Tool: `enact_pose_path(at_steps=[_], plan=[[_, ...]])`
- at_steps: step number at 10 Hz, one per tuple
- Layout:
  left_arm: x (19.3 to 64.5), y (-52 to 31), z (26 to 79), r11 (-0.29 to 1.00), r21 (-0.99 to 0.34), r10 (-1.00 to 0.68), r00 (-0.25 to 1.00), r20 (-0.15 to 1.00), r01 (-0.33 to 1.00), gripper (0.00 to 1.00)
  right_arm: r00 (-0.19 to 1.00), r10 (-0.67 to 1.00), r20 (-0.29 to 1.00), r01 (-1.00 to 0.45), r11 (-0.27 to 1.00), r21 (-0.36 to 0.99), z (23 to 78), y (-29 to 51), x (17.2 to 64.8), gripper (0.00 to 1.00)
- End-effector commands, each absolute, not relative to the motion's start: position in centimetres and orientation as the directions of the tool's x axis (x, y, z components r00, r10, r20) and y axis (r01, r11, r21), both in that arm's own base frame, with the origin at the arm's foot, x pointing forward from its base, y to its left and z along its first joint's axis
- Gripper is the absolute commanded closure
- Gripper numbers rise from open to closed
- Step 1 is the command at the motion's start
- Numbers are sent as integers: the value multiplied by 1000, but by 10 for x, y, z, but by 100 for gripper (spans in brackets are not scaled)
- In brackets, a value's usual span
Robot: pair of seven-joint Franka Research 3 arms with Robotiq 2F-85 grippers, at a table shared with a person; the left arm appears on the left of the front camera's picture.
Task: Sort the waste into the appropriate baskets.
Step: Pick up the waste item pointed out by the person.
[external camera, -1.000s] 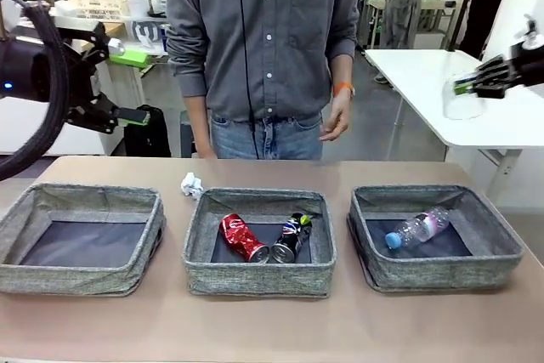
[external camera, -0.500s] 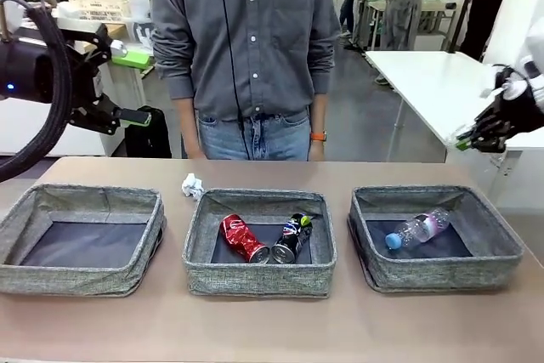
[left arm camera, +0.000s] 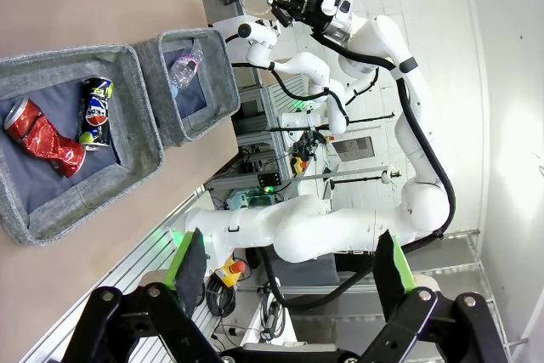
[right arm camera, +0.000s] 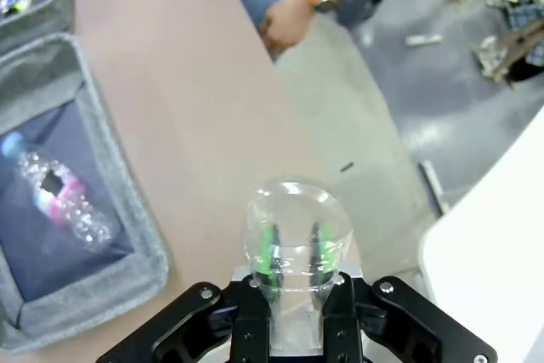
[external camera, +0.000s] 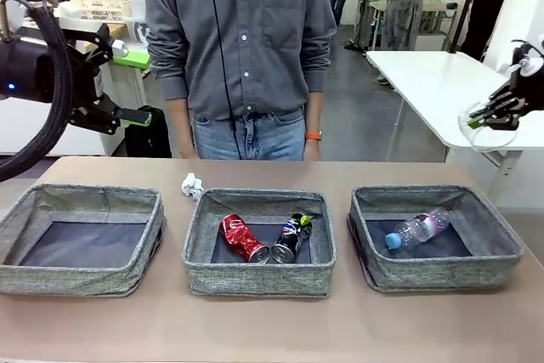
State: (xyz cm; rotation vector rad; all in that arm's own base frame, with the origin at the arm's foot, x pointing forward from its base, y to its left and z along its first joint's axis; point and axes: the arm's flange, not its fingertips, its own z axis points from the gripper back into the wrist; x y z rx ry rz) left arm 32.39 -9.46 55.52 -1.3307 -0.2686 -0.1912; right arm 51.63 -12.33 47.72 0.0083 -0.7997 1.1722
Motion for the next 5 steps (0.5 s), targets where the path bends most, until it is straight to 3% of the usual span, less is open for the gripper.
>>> enact_pose_path(at_steps=[1, 2, 3, 5], plan=[[323, -95, 557, 226, -932, 19, 956, 293, 281, 0, 326, 719, 614, -818, 540, -198, 500, -105, 527, 80], [323, -95, 557, 226, -932, 19, 956, 293, 281, 0, 441, 732, 519, -818, 566, -103, 523, -79, 537, 80], [323, -95, 557, 226, -932, 19, 956, 293, 281, 0, 480, 736, 477, -815, 576, -69, 555, -55, 546, 80], [323, -95, 557, 226, -932, 19, 956, 293, 281, 0, 472, 774, 421, -850, 527, -15, 607, -30, 556, 80]])
